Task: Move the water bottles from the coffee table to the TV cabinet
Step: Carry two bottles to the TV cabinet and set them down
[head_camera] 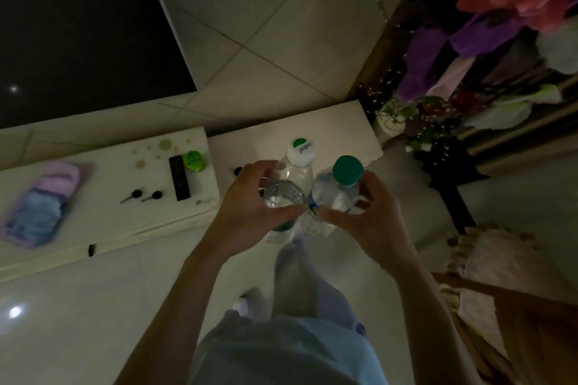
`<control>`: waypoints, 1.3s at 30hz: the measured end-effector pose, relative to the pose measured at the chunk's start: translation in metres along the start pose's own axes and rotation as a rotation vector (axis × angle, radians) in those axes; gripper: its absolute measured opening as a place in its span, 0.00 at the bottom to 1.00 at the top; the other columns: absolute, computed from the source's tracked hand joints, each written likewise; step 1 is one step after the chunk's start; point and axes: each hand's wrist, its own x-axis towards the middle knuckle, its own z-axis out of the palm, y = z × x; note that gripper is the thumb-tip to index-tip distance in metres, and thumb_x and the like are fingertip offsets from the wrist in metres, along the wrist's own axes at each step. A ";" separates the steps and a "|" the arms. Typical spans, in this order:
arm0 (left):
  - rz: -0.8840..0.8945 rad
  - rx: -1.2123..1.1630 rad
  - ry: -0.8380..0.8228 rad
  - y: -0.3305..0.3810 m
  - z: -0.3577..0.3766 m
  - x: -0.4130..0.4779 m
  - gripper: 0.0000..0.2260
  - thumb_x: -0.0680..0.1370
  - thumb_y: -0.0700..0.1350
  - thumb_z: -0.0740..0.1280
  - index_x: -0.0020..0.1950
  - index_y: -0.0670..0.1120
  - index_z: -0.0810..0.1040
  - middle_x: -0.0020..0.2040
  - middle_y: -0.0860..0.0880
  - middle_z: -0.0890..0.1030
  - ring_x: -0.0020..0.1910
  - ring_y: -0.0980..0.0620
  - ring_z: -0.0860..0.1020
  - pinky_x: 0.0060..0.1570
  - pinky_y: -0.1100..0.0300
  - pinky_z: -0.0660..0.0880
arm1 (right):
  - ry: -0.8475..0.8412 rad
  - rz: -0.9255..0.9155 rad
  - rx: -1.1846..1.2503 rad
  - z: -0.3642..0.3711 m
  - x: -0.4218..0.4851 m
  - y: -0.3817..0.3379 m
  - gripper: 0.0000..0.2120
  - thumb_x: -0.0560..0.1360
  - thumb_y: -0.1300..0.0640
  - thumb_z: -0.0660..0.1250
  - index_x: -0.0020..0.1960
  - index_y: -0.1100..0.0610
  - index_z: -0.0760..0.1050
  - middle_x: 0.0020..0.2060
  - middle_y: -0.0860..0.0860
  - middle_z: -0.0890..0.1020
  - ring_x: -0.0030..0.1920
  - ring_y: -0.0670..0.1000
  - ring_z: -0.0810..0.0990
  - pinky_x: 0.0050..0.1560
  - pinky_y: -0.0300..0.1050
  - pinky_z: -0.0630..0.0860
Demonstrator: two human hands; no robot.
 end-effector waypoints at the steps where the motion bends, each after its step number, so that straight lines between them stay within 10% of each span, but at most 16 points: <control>1: -0.014 0.013 0.029 0.002 0.005 0.014 0.30 0.65 0.49 0.78 0.63 0.54 0.70 0.59 0.54 0.75 0.54 0.59 0.75 0.46 0.73 0.68 | -0.024 -0.017 -0.018 -0.004 0.018 0.003 0.35 0.57 0.40 0.78 0.61 0.46 0.72 0.53 0.39 0.81 0.52 0.39 0.81 0.52 0.38 0.80; 17: -0.219 0.084 0.137 -0.059 0.071 0.218 0.35 0.63 0.47 0.79 0.67 0.48 0.68 0.61 0.48 0.73 0.58 0.49 0.75 0.57 0.52 0.76 | -0.265 -0.098 -0.369 -0.005 0.252 0.089 0.32 0.62 0.47 0.81 0.58 0.40 0.65 0.55 0.42 0.74 0.50 0.34 0.75 0.45 0.24 0.72; 29: -0.240 0.255 -0.072 -0.232 0.148 0.362 0.34 0.65 0.46 0.78 0.67 0.49 0.69 0.57 0.47 0.73 0.49 0.56 0.69 0.39 0.74 0.61 | -0.141 0.197 -0.399 0.092 0.344 0.275 0.33 0.61 0.43 0.79 0.61 0.52 0.71 0.53 0.46 0.78 0.48 0.40 0.77 0.45 0.29 0.72; 35: -0.131 0.359 -0.031 -0.271 0.171 0.441 0.32 0.65 0.49 0.78 0.66 0.49 0.69 0.59 0.48 0.78 0.55 0.50 0.75 0.49 0.62 0.65 | -0.027 0.228 -0.402 0.102 0.415 0.315 0.34 0.62 0.43 0.79 0.62 0.50 0.70 0.56 0.46 0.77 0.52 0.45 0.77 0.51 0.41 0.77; 39: -0.038 0.386 0.099 -0.273 0.192 0.494 0.28 0.68 0.47 0.76 0.64 0.48 0.70 0.59 0.47 0.78 0.57 0.48 0.75 0.51 0.62 0.66 | 0.157 0.233 -0.242 0.104 0.466 0.331 0.34 0.63 0.52 0.80 0.64 0.52 0.70 0.59 0.49 0.77 0.51 0.44 0.77 0.44 0.26 0.72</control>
